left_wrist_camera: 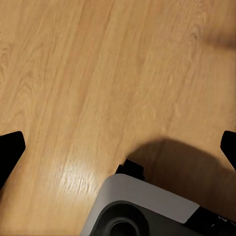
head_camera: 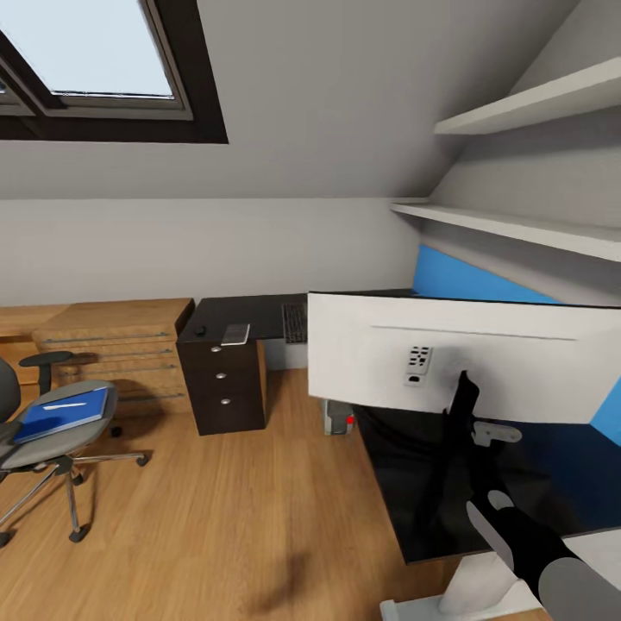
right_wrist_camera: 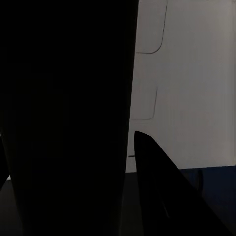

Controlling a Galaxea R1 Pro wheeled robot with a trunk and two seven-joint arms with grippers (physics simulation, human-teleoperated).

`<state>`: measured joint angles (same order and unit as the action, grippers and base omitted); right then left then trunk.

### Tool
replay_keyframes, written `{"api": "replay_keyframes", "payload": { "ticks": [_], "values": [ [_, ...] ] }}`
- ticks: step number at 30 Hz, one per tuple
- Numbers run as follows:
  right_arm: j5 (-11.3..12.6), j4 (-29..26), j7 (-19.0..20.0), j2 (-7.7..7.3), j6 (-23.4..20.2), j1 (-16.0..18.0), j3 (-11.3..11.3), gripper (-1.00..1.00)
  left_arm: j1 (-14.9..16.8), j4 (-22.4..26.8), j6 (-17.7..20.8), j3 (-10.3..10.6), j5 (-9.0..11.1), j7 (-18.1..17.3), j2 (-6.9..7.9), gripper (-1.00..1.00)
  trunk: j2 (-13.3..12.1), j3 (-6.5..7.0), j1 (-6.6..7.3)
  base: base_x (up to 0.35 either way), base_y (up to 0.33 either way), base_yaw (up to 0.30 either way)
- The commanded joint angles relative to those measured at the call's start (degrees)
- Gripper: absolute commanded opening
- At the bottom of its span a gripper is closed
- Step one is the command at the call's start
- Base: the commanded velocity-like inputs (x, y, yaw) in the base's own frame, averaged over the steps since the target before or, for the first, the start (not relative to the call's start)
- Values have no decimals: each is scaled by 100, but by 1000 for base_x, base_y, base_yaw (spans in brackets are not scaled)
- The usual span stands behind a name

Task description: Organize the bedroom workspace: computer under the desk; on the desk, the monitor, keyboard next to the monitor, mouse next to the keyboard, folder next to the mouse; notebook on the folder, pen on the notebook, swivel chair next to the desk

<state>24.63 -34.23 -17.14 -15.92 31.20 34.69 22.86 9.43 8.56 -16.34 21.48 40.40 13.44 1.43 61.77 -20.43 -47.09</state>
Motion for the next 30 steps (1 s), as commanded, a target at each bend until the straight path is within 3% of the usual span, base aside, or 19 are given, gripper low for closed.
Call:
{"api": "replay_keyframes", "payload": {
  "ticks": [1, 24, 25, 30],
  "values": [
    [-11, -14, -46, -5, 26, 11, 43, -100, 0, 6, -8, 50, 30, 34, 1, 100, 5, -6, 0, -1, -14, 0],
    [-11, -9, -72, 10, 26, 11, 43, -100, 4, 5, -10, 49, 30, 44, 0, 100, 5, -6, 0, 0, -1, 0],
    [-11, -9, -76, 13, 26, 11, 43, 100, 2, 5, -10, 49, 30, 44, 1, 100, 5, -6, 0, 0, 0, 0],
    [-8, -6, -78, 12, 26, 11, 38, 100, 1, 3, -10, 45, 31, 50, 6, 100, 5, -6, 0, 0, 0, 0]
  ]
}}
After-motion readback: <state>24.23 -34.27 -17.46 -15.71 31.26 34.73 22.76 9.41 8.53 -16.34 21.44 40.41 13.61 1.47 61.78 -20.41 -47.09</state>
